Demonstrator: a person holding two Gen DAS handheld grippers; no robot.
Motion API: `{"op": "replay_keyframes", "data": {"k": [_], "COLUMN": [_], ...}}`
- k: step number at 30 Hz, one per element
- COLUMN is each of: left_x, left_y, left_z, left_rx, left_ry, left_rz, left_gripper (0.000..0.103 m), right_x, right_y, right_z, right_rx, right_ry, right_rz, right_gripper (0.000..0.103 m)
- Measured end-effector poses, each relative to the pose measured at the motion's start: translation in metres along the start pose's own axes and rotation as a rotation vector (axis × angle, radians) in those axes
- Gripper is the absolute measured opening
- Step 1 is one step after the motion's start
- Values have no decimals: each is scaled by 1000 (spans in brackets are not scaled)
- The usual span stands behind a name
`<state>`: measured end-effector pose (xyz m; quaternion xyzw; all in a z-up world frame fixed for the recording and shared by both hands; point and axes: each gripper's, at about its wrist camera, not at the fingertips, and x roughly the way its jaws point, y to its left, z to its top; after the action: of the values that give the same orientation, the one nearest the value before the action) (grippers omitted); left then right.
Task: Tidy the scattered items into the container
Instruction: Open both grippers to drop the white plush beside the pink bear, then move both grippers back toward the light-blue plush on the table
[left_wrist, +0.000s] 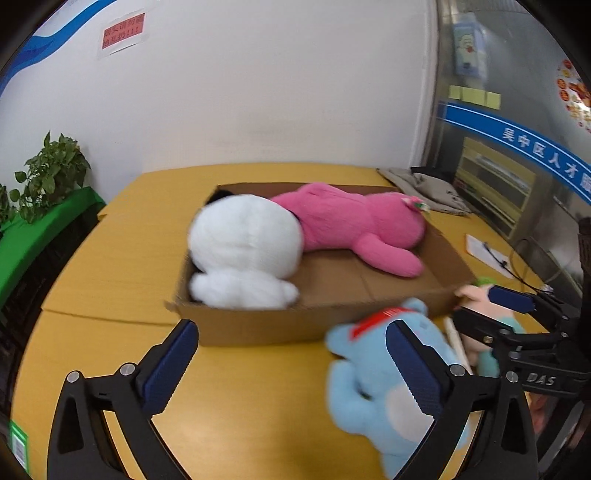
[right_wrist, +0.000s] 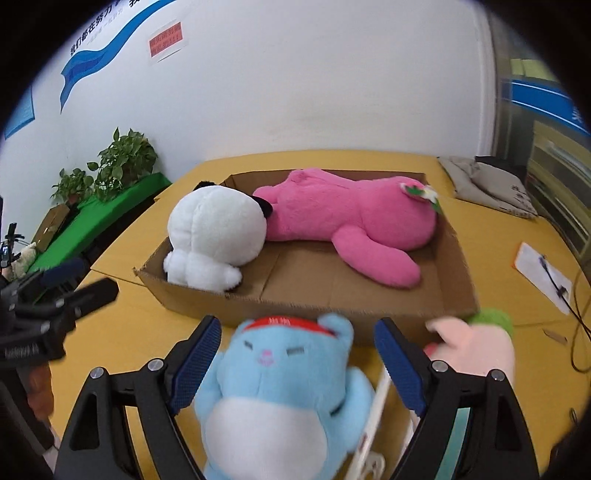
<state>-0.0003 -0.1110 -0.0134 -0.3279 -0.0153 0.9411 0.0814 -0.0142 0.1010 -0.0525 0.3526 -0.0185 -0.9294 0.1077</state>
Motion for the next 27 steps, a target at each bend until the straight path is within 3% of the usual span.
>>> {"op": "replay_keyframes", "data": {"k": [6, 15, 27], "left_x": [-7, -12, -7], "left_y": [-30, -36, -35], "left_z": [-32, -45, -53], "left_rx": [-23, -74, -93], "left_ry": [13, 22, 45], "left_rz": [-48, -89, -122], "left_gripper": [103, 103, 103], "right_x": [-18, -40, -36], "right_y": [0, -14, -10], "right_z": [-27, -46, -50], "right_rx": [-53, -21, -25], "right_ry": [-15, -39, -23], "right_rz": [-106, -116, -117], "right_gripper": [85, 85, 85]}}
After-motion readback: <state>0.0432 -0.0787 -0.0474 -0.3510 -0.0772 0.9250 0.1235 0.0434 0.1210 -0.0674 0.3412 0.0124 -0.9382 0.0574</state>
